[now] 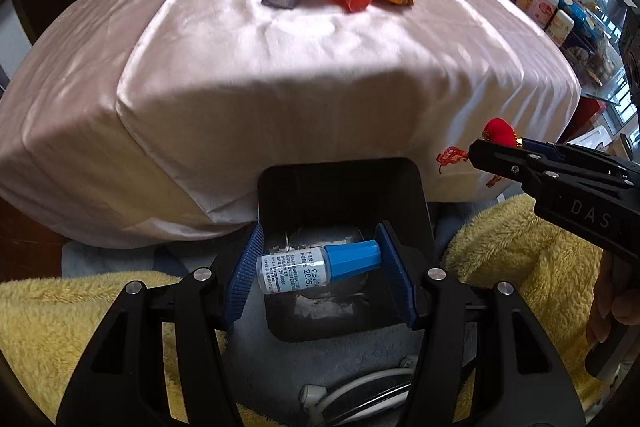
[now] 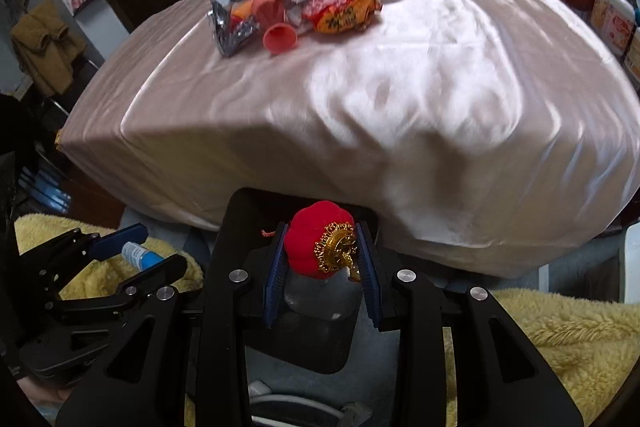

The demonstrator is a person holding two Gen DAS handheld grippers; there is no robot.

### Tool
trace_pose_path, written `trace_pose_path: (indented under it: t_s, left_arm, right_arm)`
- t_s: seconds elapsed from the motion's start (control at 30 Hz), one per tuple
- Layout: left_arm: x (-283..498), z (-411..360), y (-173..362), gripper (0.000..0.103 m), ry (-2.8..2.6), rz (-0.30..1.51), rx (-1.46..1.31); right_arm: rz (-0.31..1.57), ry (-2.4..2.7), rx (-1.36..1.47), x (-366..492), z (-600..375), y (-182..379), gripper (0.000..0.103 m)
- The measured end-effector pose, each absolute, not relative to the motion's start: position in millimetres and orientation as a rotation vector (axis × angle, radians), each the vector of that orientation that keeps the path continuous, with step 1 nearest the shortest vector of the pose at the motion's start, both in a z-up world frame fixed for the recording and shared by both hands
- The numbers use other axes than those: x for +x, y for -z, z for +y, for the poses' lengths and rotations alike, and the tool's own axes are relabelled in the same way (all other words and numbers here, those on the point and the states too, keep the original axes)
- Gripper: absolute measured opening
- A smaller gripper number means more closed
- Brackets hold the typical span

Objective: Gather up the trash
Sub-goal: 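Lower both tools over the black bin and open both to drop items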

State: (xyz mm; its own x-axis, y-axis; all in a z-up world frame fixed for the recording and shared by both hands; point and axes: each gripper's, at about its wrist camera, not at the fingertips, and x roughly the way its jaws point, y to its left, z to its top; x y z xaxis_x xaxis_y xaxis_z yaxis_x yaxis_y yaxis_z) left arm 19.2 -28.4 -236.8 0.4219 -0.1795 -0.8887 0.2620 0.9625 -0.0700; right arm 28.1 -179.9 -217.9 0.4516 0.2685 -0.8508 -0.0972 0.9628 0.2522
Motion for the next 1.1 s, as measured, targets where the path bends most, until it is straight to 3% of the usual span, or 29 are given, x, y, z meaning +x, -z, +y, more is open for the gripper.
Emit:
trace_pose_path:
  t_s: [0.47, 0.53, 0.6, 0.87, 1.1]
  left_arm:
    - [22.2, -30.8, 289.1, 0.055, 0.305, 1.228, 0.081]
    - [22.2, -30.0, 289.2, 0.056, 0.302, 1.234, 0.080]
    - [23.5, -29.9, 290.2, 0.067, 0.292, 1.234, 0.085]
    - [28.3, -27.7, 287.9, 0.087, 0.249, 1.217, 0.104]
    - [31.5, -20.9, 279.4, 0.090, 0.237, 1.198, 0.088]
  right_arm:
    - [1.180, -0.273, 0.195, 30.7, -164.0, 256.4, 0.036]
    - [1.185, -0.271, 0.192, 32.9, -163.3, 257.0, 0.047]
    - [1.175, -0.262, 0.197, 34.0, -165.0, 255.6, 0.071]
    - [1.150, -0.215, 0.258, 37.7, -183.7, 251.3, 0.077]
    - [1.127, -0.194, 0.271, 41.9, -194.9, 241.9, 0.078]
